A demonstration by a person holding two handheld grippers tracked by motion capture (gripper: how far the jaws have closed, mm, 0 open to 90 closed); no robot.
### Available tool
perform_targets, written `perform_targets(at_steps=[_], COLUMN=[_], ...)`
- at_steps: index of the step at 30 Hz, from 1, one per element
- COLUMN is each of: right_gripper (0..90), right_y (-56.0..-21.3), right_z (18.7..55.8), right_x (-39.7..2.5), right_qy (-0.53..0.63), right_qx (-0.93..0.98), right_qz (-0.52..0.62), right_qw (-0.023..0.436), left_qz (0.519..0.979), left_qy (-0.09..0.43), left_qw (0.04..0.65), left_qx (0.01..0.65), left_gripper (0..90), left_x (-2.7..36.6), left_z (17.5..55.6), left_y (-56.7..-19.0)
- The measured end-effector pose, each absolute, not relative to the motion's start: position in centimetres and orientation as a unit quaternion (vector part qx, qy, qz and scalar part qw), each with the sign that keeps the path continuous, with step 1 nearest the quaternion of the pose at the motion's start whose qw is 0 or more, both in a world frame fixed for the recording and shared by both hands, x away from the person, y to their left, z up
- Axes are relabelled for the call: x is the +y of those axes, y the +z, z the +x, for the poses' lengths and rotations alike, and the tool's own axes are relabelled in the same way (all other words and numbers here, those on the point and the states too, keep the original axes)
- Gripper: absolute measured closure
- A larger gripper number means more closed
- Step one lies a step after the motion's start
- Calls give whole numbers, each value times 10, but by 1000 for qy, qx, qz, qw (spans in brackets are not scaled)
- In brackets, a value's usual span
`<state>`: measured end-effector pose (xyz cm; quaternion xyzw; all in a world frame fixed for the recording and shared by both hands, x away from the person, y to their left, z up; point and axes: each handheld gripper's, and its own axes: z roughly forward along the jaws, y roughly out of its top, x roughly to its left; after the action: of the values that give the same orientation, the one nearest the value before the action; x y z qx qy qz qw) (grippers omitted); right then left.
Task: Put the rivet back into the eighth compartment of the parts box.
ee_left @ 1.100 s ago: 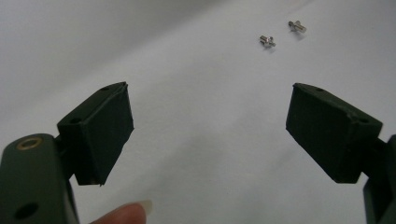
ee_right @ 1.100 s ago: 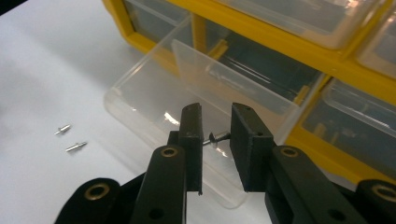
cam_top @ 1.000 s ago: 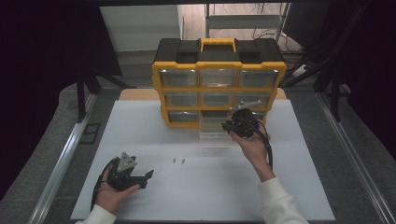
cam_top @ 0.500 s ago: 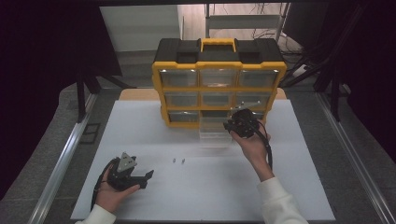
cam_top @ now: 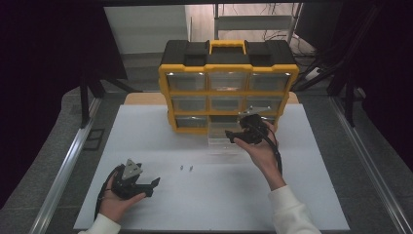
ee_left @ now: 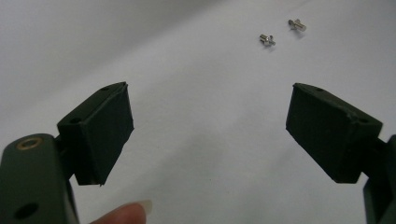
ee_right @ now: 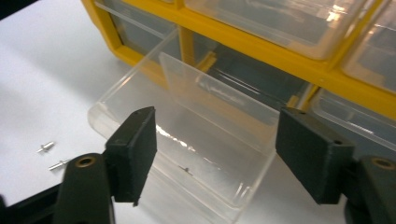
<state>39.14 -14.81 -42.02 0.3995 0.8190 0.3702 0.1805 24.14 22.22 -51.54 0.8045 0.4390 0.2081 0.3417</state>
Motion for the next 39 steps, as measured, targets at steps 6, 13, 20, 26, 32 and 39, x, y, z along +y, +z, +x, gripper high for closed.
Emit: perform_targets(at_steps=[6,13,20,26,32,39], right_gripper=[233,208,192,186,192,201], right_y=[-421,-422,-422,-424,-425,-428], right_z=[387,380,373,368,363,358], right_x=[-141,-129,-118,-110,-102,-93], right_qy=[373,384,386,380,379,380], right_qx=[831,845,855,862,866,872], right_qz=[376,344,323,312,301,286], right_qw=[169,144,126,126,125,118], left_qz=[805,804,805,805,805,806], left_qy=[208,208,208,208,207,208], left_qw=[342,343,342,342,343,342], left_qx=[438,439,438,438,438,437], left_gripper=[153,152,153,152,153,153], left_x=[223,223,223,223,222,223], left_z=[241,241,241,242,242,242], left_y=[-515,-515,-515,-515,-515,-515])
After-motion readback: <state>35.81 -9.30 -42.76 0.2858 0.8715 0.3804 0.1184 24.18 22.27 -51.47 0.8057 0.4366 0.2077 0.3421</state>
